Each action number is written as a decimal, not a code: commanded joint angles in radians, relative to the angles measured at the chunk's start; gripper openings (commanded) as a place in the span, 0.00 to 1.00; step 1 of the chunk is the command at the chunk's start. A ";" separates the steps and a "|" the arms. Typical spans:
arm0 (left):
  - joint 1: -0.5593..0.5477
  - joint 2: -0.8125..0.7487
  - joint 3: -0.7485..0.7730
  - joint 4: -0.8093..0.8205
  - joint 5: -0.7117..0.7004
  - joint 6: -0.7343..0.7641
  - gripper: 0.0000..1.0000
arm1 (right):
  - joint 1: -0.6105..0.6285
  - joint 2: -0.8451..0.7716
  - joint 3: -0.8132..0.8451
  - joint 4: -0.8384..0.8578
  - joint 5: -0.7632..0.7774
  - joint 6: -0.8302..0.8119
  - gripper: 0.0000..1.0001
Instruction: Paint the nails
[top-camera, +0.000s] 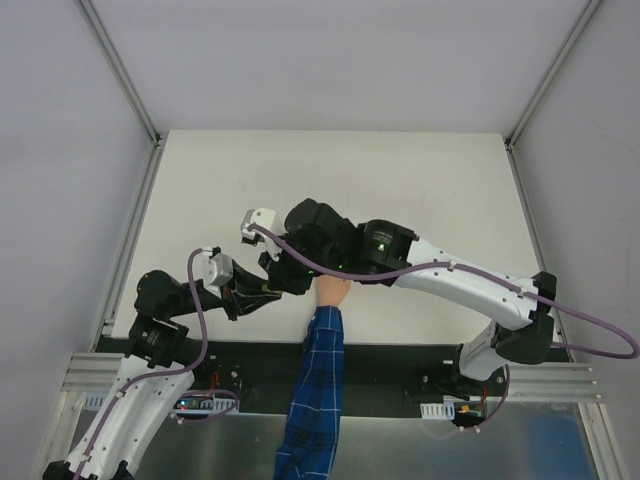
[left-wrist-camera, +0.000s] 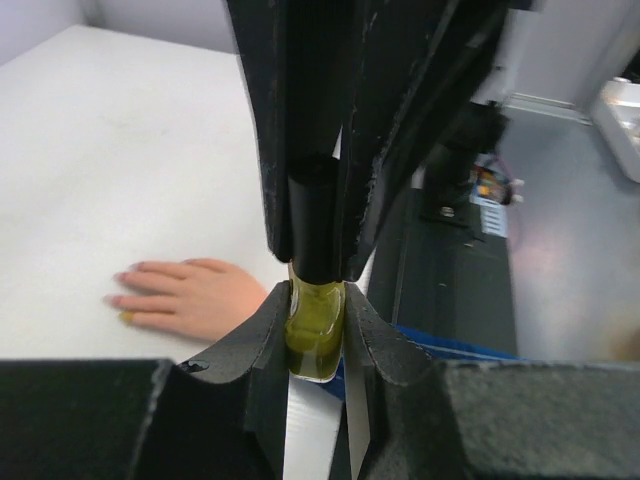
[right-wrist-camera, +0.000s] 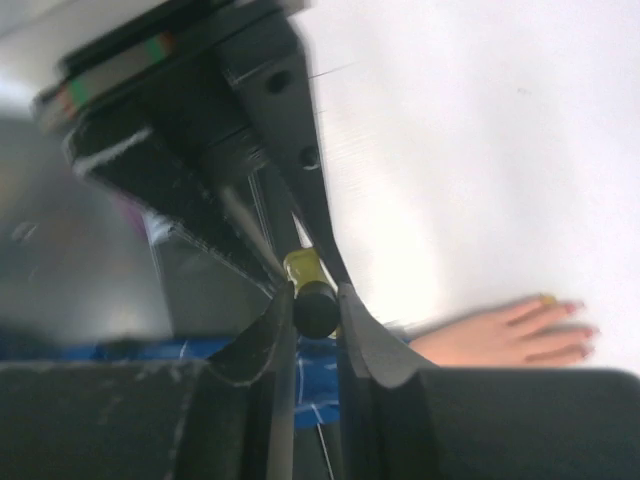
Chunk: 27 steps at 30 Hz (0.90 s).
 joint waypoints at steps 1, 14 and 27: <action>0.001 -0.081 0.025 0.032 -0.210 0.106 0.00 | 0.124 0.032 -0.067 -0.069 0.775 0.659 0.00; 0.003 -0.065 0.034 0.017 -0.168 0.099 0.00 | 0.195 0.026 -0.067 0.025 0.897 0.676 0.22; 0.003 0.008 0.047 0.047 -0.004 0.039 0.00 | 0.152 -0.157 -0.064 0.002 0.376 0.189 0.78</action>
